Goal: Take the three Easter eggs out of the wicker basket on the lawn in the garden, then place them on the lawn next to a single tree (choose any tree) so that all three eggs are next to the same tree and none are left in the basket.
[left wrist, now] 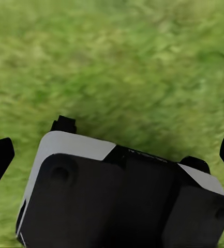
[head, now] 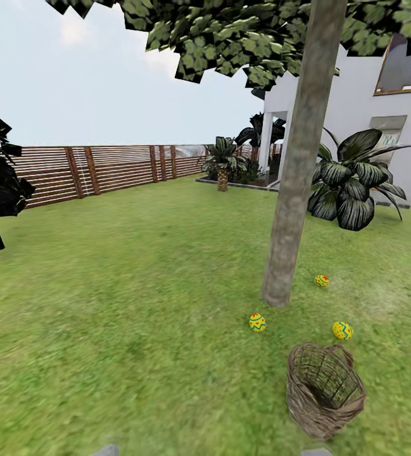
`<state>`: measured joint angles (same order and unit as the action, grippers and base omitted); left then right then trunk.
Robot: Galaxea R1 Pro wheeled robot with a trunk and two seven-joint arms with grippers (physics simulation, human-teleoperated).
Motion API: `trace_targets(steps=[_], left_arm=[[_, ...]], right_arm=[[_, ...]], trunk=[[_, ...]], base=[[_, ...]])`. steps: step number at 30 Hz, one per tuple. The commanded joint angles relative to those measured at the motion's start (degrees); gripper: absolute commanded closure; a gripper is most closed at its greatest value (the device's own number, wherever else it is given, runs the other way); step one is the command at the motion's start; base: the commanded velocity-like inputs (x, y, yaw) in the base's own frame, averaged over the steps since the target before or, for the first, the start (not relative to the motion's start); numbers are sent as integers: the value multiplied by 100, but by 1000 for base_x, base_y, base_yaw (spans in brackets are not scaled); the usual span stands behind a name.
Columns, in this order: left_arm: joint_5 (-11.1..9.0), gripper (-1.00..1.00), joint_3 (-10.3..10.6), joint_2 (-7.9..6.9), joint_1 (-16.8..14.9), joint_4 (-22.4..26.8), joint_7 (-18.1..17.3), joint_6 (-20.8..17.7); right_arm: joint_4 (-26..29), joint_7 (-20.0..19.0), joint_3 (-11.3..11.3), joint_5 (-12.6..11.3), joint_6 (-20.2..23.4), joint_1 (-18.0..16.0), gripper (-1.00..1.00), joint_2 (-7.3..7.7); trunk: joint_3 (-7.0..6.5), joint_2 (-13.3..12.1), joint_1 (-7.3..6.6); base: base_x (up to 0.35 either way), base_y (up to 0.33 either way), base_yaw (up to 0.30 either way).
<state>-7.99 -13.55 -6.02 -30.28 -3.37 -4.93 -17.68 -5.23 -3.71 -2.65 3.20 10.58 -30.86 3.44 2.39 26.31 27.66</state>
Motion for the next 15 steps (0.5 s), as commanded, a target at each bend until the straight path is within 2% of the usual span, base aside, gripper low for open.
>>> trace_targets(steps=[1, 5, 6, 9, 15], left_arm=[[-62, -100, 1, 0, 82, -13, -9, -2], [-62, -100, 1, 3, 508, -14, -8, 81], [-62, -100, 1, -1, 690, -14, -8, 208], [-62, -100, 5, 11, 962, -14, -8, 371], [-62, -100, 10, 40, 1421, -14, -8, 579]], right_arm=[[-16, 17, -25, 33, -29, 74, -100, -6], [-29, 81, -25, 30, -251, 392, -100, -17], [-30, 99, -25, 26, -295, 507, -100, -18], [-31, 148, -25, 19, -336, 737, -100, -18], [-31, 167, -22, 0, -850, 1365, -100, 12]], trunk=[[-7, -30, -19], [-79, -190, -107], [-97, -230, -129], [-146, -339, -188], [-146, -339, -188]], base=[[0, 0, 0], [0, 0, 0], [0, 0, 0], [0, 0, 0], [0, 0, 0]])
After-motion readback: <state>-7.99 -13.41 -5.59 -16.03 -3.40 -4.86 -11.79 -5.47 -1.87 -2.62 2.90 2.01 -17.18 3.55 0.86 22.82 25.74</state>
